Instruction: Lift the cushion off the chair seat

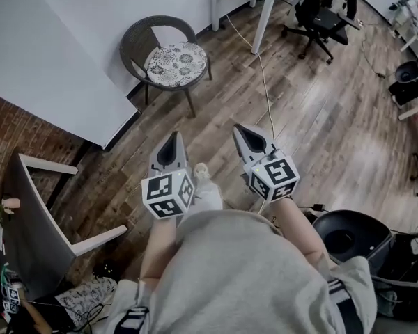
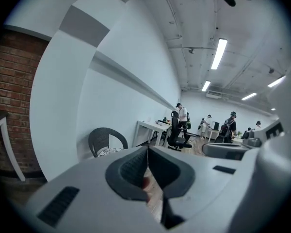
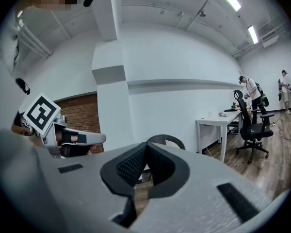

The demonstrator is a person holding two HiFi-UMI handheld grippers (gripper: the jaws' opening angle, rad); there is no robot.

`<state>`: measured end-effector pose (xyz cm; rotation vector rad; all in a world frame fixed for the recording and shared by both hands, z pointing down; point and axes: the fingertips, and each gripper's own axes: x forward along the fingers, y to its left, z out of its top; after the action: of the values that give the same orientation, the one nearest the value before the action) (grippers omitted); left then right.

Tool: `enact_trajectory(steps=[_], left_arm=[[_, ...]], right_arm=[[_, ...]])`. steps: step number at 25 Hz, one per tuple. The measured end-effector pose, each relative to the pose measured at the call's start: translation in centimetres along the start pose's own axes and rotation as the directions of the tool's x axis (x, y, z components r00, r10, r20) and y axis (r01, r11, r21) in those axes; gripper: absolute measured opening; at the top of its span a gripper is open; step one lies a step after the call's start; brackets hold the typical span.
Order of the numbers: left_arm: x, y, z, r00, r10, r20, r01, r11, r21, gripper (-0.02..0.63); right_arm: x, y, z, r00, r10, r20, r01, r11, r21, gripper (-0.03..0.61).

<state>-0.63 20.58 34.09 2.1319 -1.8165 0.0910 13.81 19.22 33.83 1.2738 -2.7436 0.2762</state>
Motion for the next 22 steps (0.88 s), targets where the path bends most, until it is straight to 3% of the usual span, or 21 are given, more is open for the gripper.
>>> enact_trajectory(steps=[9,22], left_arm=[[9.2,4.7,4.2,1.0,-0.01,-0.009,0.01,1.0,0.0,0.009],[19.1,11.0,7.0,0.999,-0.018,-0.042,0.019,1.0,0.016,0.009]], right_arm=[[10.6,-3.9,2.9,1.0,-0.004,-0.008,0.004,1.0,0.006,-0.005],[21.9,-7.3,4.1,0.999,-0.024,-0.03,0.025,1.0,0.011,-0.005]])
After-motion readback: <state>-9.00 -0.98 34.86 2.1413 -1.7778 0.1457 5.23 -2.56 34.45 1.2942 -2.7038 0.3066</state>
